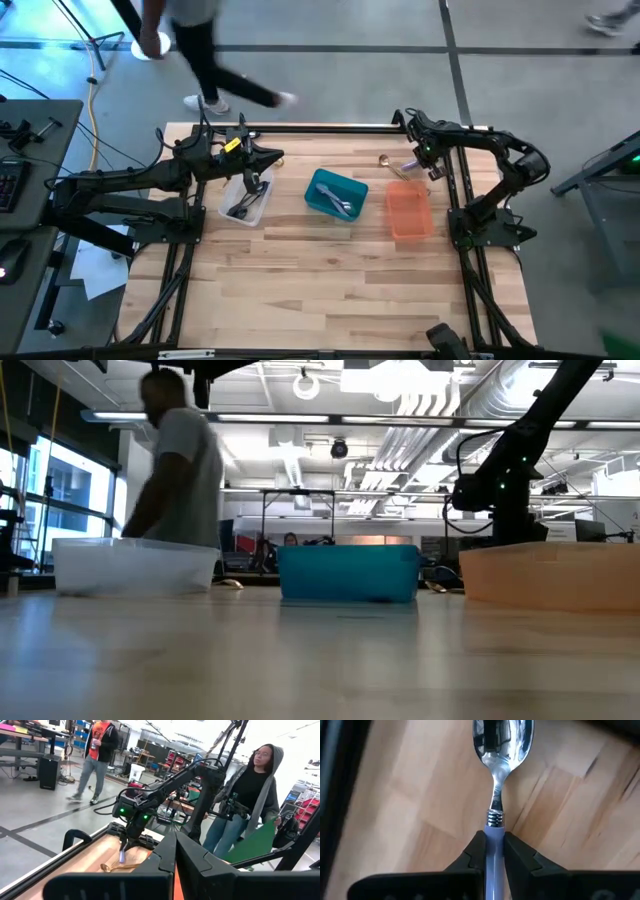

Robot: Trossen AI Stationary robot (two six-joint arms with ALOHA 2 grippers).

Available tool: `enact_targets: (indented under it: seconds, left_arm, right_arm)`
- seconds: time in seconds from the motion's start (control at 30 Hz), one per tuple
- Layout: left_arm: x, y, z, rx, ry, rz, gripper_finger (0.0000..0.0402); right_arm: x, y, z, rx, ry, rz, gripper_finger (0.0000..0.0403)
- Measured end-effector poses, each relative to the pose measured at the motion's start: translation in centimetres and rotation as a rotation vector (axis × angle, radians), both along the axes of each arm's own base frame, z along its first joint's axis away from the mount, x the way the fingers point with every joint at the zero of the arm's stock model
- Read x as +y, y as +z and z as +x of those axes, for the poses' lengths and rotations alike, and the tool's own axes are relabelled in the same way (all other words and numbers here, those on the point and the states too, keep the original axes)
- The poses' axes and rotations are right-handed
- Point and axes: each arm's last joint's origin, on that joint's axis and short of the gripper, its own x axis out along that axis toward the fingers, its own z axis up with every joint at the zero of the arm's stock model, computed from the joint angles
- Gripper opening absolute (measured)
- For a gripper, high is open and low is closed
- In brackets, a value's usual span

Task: Sort silverware by color (type)
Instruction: Put the purple spoon into the blue bin

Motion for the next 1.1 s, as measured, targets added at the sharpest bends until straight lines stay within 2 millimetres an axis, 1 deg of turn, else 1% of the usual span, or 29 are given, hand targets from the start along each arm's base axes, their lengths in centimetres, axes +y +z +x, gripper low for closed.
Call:
enact_targets:
  seconds: [0.43,0.73,0.97,1.1]
  left_arm:
    - [0.0,0.0,0.0,-0.006,-0.002,-0.024,0.0]
    - [0.0,0.0,0.0,-0.005,-0.002,-0.024,0.0]
    - [0.0,0.0,0.0,-0.006,-0.002,-0.024,0.0]
    - [0.0,0.0,0.0,-0.005,-0.014,-0.023,0.0]
  right_arm:
    - [0.6,3.9,-0.4,-0.064,0.063,-0.164,0.0028]
    - [1.6,6.7,-0.8,-0.08,0.094,-0.295,0.0028]
    - [2.4,8.4,-1.1,-0.086,0.192,-0.37,0.0028]
    - [2.7,9.4,-0.4,-0.109,0.304,-0.452,0.0028]
